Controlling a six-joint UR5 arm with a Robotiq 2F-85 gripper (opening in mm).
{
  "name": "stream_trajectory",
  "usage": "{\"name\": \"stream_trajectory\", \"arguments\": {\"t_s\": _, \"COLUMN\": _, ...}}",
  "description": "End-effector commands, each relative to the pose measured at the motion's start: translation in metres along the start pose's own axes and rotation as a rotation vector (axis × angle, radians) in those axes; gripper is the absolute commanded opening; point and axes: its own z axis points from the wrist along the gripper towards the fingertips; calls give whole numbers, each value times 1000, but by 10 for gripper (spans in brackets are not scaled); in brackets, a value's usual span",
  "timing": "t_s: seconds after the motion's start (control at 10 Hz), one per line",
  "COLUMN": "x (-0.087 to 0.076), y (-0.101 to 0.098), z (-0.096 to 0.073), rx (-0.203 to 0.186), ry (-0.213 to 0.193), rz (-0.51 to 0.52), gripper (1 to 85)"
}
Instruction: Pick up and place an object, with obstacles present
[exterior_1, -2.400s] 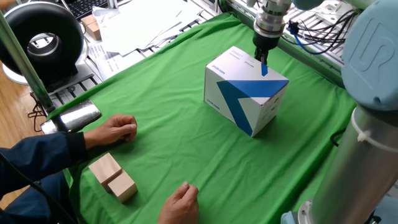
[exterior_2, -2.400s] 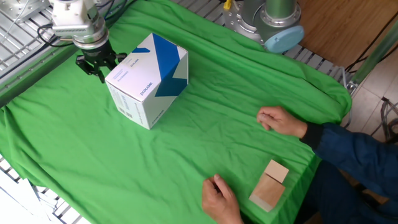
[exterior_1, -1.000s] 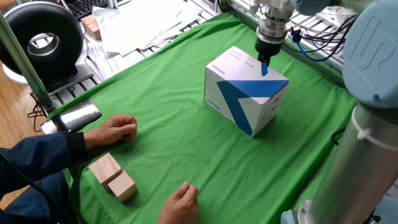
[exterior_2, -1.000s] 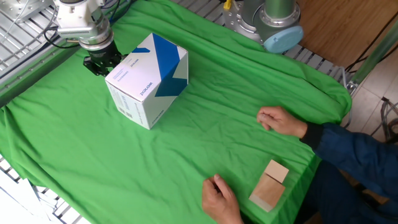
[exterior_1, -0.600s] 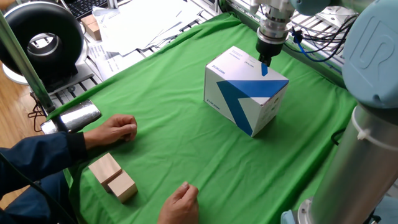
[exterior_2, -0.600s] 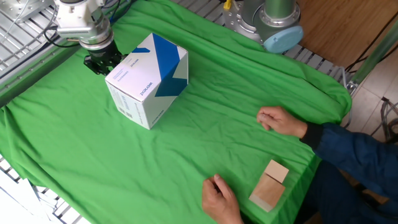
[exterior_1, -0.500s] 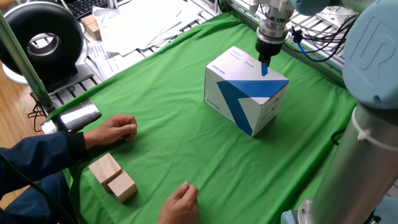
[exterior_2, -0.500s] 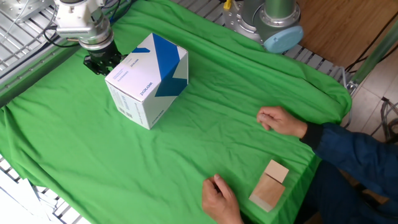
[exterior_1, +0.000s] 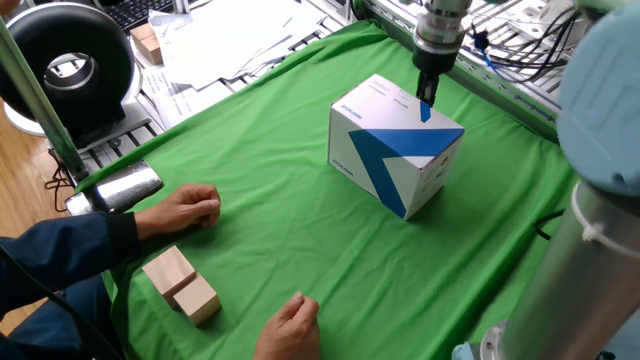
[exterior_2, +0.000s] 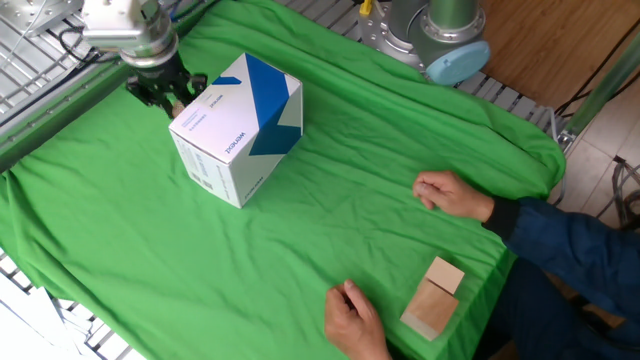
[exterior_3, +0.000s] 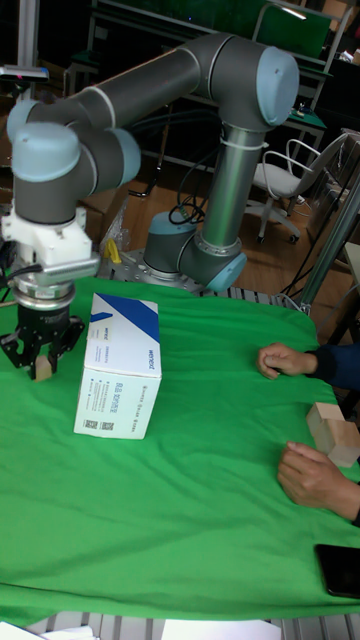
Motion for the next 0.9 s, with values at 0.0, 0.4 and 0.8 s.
{"name": "stream_trajectory", "arguments": {"t_s": 0.0, "x": 16, "y": 16, "z": -31, "rx": -5, "ry": 77, "rz": -14, "gripper": 13}}
{"name": "stream_trajectory", "arguments": {"t_s": 0.4, "x": 27, "y": 24, "z": -47, "rx": 24, "ry": 122, "rz": 4, "gripper": 13}}
{"name": "stream_trajectory", "arguments": {"t_s": 0.8, "x": 0, "y": 5, "z": -23, "rx": 56, "ry": 15, "rz": 1, "gripper": 13}}
